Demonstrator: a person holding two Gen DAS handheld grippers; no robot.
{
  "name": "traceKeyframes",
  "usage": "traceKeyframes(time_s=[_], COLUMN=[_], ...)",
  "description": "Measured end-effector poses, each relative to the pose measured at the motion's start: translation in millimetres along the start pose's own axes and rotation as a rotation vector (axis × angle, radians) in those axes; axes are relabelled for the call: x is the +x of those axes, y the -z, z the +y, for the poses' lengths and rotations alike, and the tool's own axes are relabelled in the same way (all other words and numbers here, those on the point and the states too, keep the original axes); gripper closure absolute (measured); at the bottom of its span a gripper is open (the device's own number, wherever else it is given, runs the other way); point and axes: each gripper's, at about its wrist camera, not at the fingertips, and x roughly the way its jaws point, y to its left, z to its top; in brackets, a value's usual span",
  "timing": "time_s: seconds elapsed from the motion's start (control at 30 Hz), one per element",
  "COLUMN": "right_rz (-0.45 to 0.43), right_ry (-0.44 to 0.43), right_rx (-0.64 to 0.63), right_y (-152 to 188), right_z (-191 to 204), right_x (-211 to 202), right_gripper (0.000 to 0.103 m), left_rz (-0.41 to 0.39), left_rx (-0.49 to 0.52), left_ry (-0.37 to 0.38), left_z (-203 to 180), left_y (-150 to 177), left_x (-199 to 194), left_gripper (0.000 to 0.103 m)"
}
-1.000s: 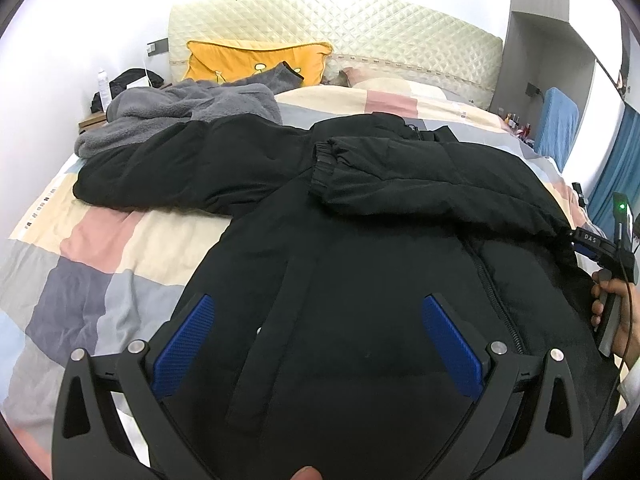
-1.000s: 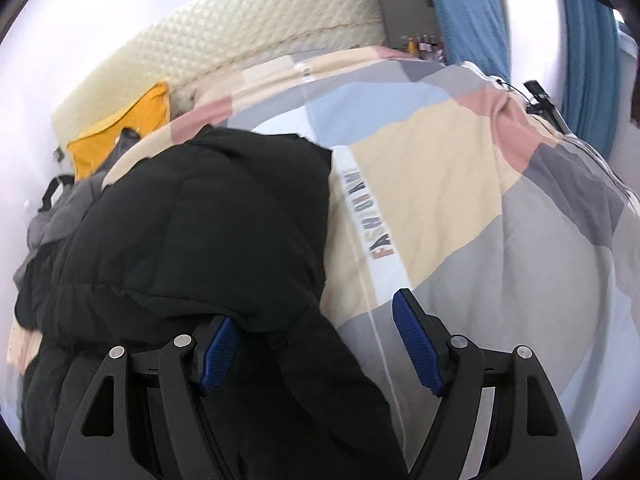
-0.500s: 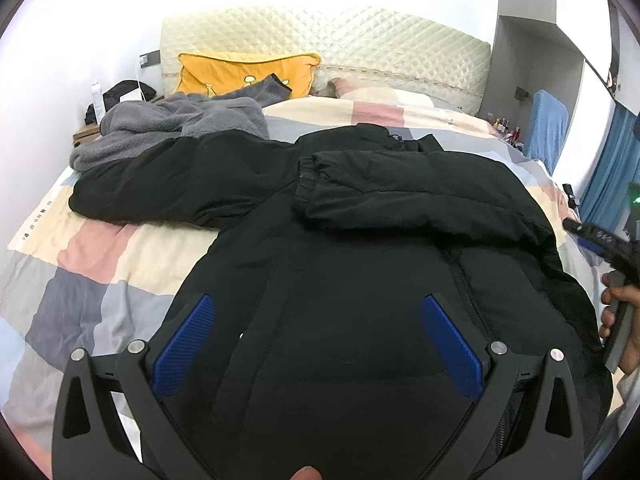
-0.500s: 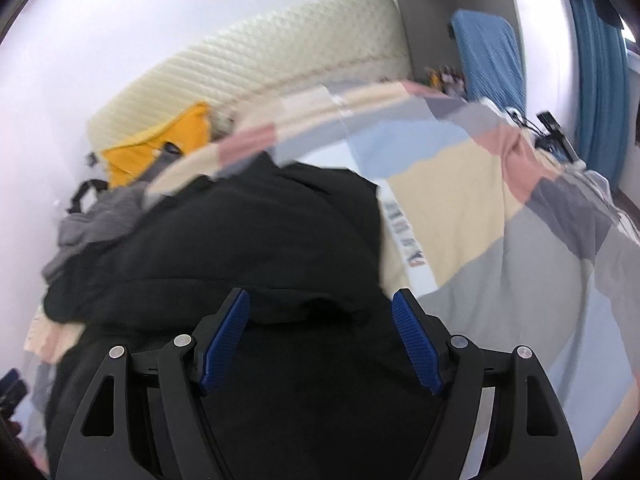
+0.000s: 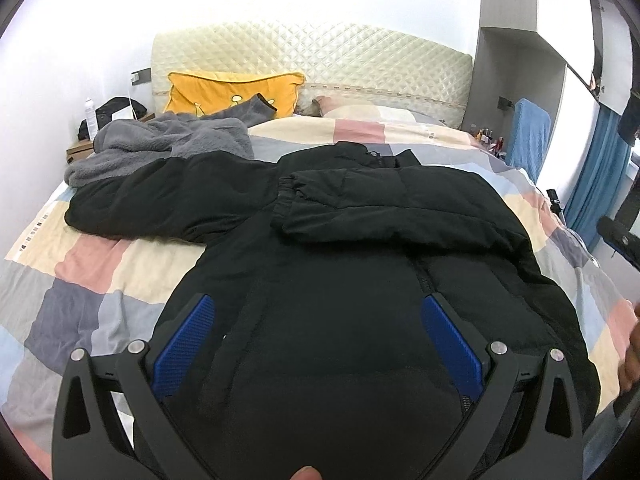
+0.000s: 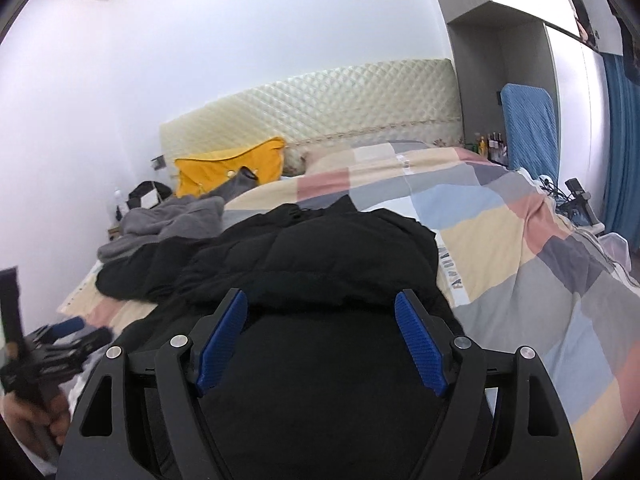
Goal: Fold large clothes
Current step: 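Open the right tool on the folded sleeve and withdraw it, then move the left tool to the other sleeve cuff and grasp it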
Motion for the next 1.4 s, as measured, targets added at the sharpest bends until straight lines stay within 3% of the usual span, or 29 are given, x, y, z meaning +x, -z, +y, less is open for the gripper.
traceKeyframes(time_s=[0.3,0.57,0.77,0.87,1.07,1.4], right_rz=[-0.066,-0.046,-0.054,-0.058,-0.054,-0.061], right_ry=[0.020,0.041,0.049,0.052,0.062,0.070], right_rx=[-0.044,-0.045,-0.021,-0.003,0.012,0.015], right_y=[21.7,23.8,24.8,24.6,23.9,23.9], right_z=[17.7,15.5,8.2,4.3,1.4,-2.5], right_x=[-41.2,-28.3,-28.8,-29.8,-28.0,-23.9], right_gripper=[0.023,0.021,0.006,0.001,0.000,0.000], left_rz=[-0.001,0.031,0.045,0.047,0.058,0.037], left_rx=[0.003,0.022,0.026,0.053,0.077,0.027], left_ry=[0.001,-0.002,-0.002,-0.017,-0.053,-0.152], left_z=[-3.9,-5.3,1.4,5.9,32.0,124.3], left_y=[1.3,-0.8,-15.9,-28.2,-65.2,-148.8], left_x=[-0.4,3.4,5.2,4.8,3.0,-4.6], left_gripper=[0.000,0.000,0.000,0.000,0.000,0.000])
